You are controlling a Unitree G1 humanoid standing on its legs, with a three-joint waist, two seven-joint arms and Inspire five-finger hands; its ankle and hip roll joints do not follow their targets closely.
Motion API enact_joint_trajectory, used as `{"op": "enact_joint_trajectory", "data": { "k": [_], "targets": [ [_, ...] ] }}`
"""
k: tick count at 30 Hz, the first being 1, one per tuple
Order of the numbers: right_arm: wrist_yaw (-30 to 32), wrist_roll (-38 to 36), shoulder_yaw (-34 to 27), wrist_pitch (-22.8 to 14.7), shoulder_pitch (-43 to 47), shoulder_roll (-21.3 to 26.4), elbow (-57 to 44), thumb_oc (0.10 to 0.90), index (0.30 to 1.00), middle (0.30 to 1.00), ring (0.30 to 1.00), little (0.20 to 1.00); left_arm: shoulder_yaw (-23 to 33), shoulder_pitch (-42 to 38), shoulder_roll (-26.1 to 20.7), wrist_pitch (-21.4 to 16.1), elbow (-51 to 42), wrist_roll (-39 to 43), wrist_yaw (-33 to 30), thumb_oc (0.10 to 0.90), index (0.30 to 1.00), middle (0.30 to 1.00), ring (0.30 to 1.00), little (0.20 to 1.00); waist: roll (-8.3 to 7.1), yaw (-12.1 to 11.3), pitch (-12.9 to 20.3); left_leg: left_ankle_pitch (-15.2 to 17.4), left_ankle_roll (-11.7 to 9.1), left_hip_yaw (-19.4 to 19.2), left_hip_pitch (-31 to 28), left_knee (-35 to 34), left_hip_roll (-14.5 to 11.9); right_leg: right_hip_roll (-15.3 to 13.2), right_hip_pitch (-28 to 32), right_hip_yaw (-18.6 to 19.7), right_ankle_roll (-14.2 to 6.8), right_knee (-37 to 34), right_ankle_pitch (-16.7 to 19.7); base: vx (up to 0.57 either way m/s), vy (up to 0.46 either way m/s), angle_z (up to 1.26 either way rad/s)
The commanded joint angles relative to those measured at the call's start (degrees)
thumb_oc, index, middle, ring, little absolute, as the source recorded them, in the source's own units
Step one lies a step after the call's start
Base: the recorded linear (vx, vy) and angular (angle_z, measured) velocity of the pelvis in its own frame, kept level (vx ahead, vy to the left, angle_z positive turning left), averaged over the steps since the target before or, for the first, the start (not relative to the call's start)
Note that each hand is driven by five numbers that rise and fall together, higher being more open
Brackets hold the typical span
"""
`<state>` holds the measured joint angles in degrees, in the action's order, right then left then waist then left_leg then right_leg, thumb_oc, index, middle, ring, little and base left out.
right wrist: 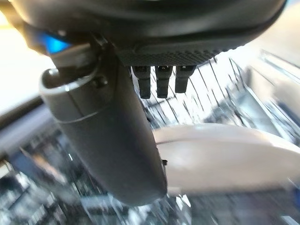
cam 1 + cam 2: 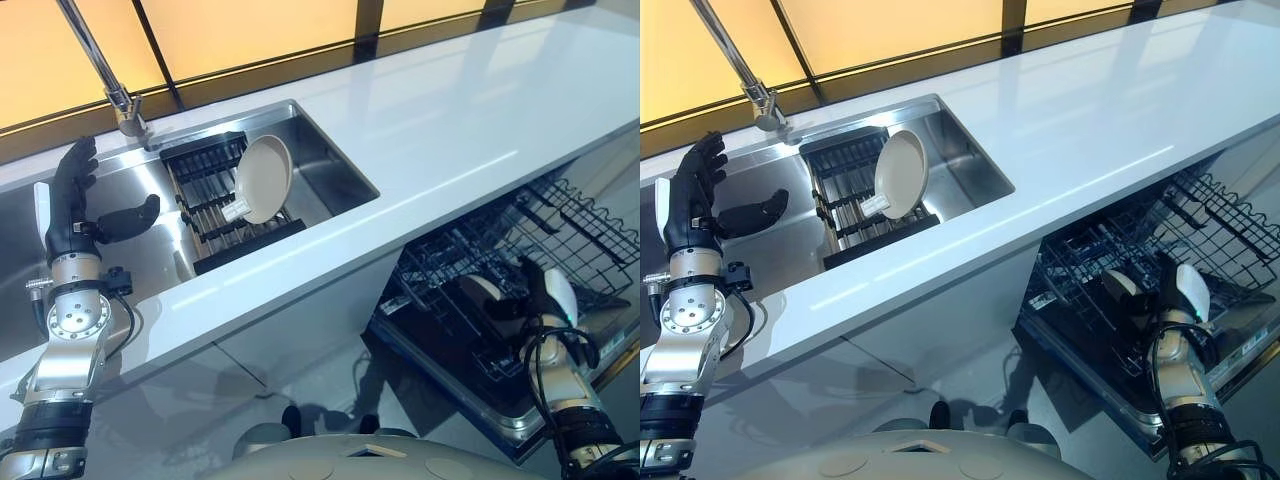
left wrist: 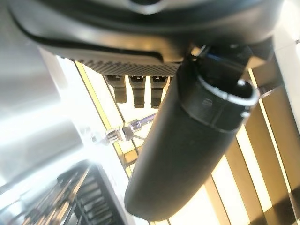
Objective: Pick up plates and place into dishwasher.
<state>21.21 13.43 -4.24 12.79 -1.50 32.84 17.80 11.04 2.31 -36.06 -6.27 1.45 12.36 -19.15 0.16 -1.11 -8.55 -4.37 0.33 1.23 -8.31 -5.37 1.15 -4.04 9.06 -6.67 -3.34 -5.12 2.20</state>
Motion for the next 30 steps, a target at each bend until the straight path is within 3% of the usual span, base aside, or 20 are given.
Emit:
{"op": "enact_joint_trajectory", "data": {
  "k": [1,8,14,20,26,30],
  "targets": [
    [7.85,5.61,-3.94,-6.37,6.0,7.71,-6.39,0.8,0.9,0.9,0.9,0.9,3.44,-3.14,-3.35,-7.17,-2.98,-0.34,-1.39,0.8,0.9,0.9,0.9,0.9,-0.8,0.68,3.01,5.25,0.48,-1.7,-0.85,0.37,3.78,1.1,-1.91,1.24,-3.0,2.02,0.1,-0.03,0.011,-0.11],
    [8.49,5.61,-8.33,-8.04,4.47,9.51,-11.88,0.8,0.9,0.9,0.9,0.9,4.39,-2.58,-3.96,-6.8,-3.88,0.7,-0.58,0.8,0.9,0.9,0.9,0.9,-0.91,1.41,3.49,5.17,0.44,-2.76,-0.54,0.41,3.67,0.9,-2.54,1.79,-3.3,2.31,0.06,-0.02,0.013,-0.08],
    [2.67,-3.56,-9.12,-11.05,3.97,7.8,-16.84,0.8,0.9,0.9,0.9,0.9,4.64,-2.9,-3.55,-6.55,-5.03,0.85,0.46,0.8,0.9,0.9,0.9,0.9,-1.14,1.81,3.69,5.13,0.42,-2.91,-0.44,0.48,3.67,0.88,-2.62,2.21,-3.21,2.28,0.02,-0.02,0.01,-0.05],
    [-0.52,-13.67,-7.11,-15.04,5.71,5.74,-21.86,0.8,0.9,0.9,0.9,0.9,1.49,-5.95,-3.34,-5.95,-4.94,-0.06,1.64,0.8,0.9,0.9,0.9,0.9,-1.09,2.15,3.74,5.09,0.22,-3.16,-0.39,0.51,3.64,0.81,-2.73,2.33,-3.18,2.24,0.13,-0.01,0.004,-0.01],
    [3.11,-16.14,-6.77,-21.17,7.01,4.85,-27.03,0.8,0.9,0.9,0.9,0.9,-2.24,-9.13,-3.99,-4.2,-5.65,-1.15,2.73,0.8,0.9,0.9,0.9,0.9,-0.58,2.43,4.0,5.21,0.1,-3.41,-0.35,0.51,3.68,0.68,-2.73,2.25,-3.43,2.09,0.07,0.0,0.0,0.0],
    [0.71,-17.15,-5.62,-23.78,8.78,4.72,-31.06,0.8,0.9,0.9,0.9,0.9,-4.3,-11.26,-4.16,-1.81,-6.13,0.83,5.59,0.8,0.9,0.9,0.9,0.9,-0.38,2.37,4.23,5.28,0.05,-3.32,-0.13,0.57,3.77,0.56,-3.05,2.18,-3.63,2.19,0.02,0.0,0.0,0.0]
  ]
}}
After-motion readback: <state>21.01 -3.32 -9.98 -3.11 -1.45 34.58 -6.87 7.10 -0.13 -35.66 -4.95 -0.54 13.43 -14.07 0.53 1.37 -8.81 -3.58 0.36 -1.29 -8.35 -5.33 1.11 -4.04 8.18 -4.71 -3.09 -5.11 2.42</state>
